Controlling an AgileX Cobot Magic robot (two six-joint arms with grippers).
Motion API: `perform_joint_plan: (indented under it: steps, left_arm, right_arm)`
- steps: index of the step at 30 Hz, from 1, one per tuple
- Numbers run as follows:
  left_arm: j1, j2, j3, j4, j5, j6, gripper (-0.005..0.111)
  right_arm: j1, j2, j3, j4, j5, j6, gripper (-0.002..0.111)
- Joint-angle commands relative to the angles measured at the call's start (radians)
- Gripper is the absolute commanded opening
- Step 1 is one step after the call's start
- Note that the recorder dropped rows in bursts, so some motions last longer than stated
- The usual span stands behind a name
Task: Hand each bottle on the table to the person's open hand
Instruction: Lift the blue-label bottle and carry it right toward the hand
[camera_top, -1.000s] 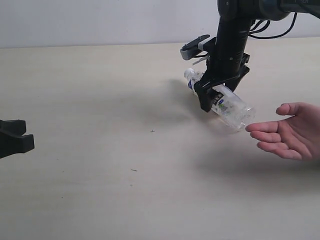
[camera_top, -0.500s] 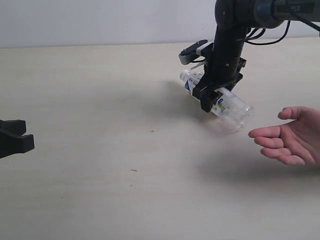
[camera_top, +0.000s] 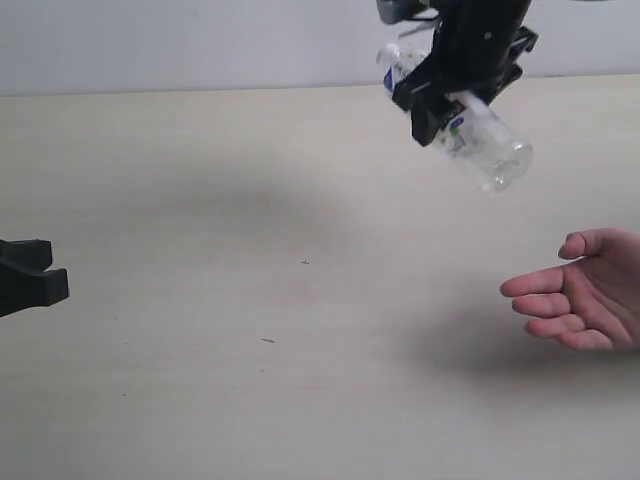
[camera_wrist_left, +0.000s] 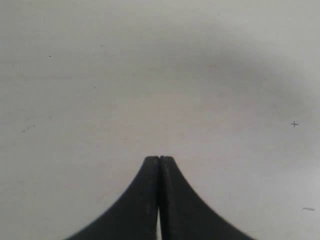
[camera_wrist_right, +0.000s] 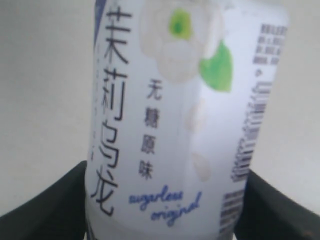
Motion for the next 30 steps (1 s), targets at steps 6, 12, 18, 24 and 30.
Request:
perform_joint_plan:
  steps: [6,12,18,24,30]
  left_arm:
    - [0.004,-0.008,0.004,-0.008,-0.001,-0.001,0.000]
    - [0.004,-0.008,0.004,-0.008,-0.001,-0.001,0.000]
    - [0.004,-0.008,0.004,-0.008,-0.001,-0.001,0.000]
    - [0.004,-0.008,0.004,-0.008,-0.001,-0.001,0.000]
    - [0.004,-0.008,0.004,-0.008,-0.001,-0.001,0.000]
  right_arm:
    - [0.002,-0.294,-0.009,0.000,0.015,0.119,0.000]
    - [0.002,-0.453,0.032,0.007,0.015,0.167,0.000]
    - [0.002,-0.597,0.179,0.007,0.015,0.203,0.000]
    - [0.002,-0.706,0.371,0.007,0.015,0.232,0.000]
    - [0.002,-0.766,0.589,-0.008,0.015,0.252,0.000]
